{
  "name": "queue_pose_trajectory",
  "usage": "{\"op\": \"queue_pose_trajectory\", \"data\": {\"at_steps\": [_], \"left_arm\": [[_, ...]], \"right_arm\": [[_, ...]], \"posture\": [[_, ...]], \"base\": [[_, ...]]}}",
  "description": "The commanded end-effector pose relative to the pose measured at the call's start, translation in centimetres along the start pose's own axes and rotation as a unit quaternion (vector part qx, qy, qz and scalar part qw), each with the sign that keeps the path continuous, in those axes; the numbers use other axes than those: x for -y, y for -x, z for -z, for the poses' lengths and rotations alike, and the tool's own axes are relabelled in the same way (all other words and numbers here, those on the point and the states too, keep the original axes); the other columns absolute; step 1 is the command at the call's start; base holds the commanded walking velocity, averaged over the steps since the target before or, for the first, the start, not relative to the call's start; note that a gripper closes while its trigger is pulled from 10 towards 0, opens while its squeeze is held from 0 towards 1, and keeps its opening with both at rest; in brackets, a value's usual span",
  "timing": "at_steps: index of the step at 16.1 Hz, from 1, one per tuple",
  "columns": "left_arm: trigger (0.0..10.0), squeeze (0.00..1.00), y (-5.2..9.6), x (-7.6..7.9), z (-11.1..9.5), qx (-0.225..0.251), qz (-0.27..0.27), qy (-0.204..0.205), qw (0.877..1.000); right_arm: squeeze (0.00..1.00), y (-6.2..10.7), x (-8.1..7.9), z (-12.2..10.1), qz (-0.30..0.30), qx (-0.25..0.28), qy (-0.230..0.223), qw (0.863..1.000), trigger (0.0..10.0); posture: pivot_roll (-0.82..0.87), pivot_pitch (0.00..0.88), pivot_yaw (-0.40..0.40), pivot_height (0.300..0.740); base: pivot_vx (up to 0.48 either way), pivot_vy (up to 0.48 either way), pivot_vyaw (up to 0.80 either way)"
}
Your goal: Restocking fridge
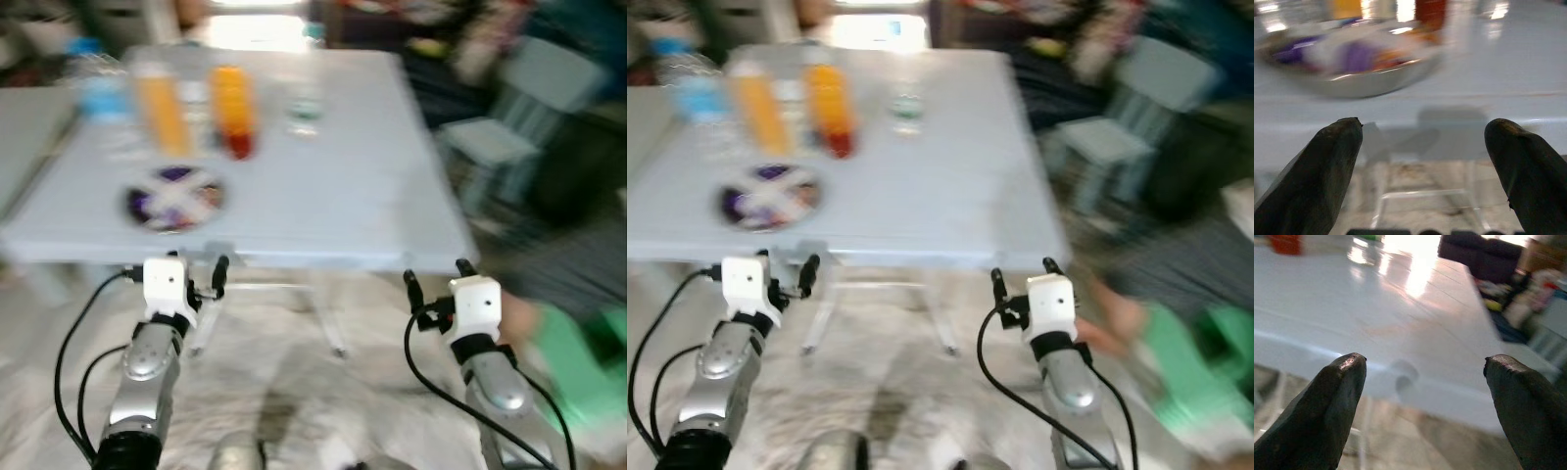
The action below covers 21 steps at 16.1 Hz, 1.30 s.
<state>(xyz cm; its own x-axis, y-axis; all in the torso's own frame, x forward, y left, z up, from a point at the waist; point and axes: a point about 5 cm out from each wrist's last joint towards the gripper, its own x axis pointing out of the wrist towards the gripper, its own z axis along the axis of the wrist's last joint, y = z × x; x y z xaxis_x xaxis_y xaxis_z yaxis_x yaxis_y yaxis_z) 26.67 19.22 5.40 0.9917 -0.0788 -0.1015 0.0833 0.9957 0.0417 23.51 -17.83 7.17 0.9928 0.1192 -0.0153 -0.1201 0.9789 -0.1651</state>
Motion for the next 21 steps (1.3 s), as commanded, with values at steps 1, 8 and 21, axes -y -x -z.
{"op": "queue_pose_trajectory", "data": {"at_steps": [1,8,21], "left_arm": [[10.0,0.00,-0.2,-0.5,-0.3,0.002,-0.007,0.000,1.000],[10.0,0.00,-0.6,-1.1,-1.0,0.015,-0.018,0.009,1.000],[10.0,0.00,-0.2,-0.9,-0.3,0.012,-0.006,-0.001,1.000]], "right_arm": [[0.00,-0.2,-0.1,-0.5,-0.004,0.013,-0.002,1.000,10.0],[0.00,-0.6,0.2,-1.0,-0.005,0.021,-0.001,1.000,10.0],[0.00,-0.4,-0.5,-0.3,-0.007,0.005,-0.012,1.000,10.0]], "posture": [[-0.02,0.035,-0.003,0.740],[-0.03,0.058,-0.008,0.740],[-0.03,0.030,-0.010,0.740]], "base": [[0.315,0.360,0.00],[0.220,0.389,0.00],[0.000,0.371,0.00]]}}
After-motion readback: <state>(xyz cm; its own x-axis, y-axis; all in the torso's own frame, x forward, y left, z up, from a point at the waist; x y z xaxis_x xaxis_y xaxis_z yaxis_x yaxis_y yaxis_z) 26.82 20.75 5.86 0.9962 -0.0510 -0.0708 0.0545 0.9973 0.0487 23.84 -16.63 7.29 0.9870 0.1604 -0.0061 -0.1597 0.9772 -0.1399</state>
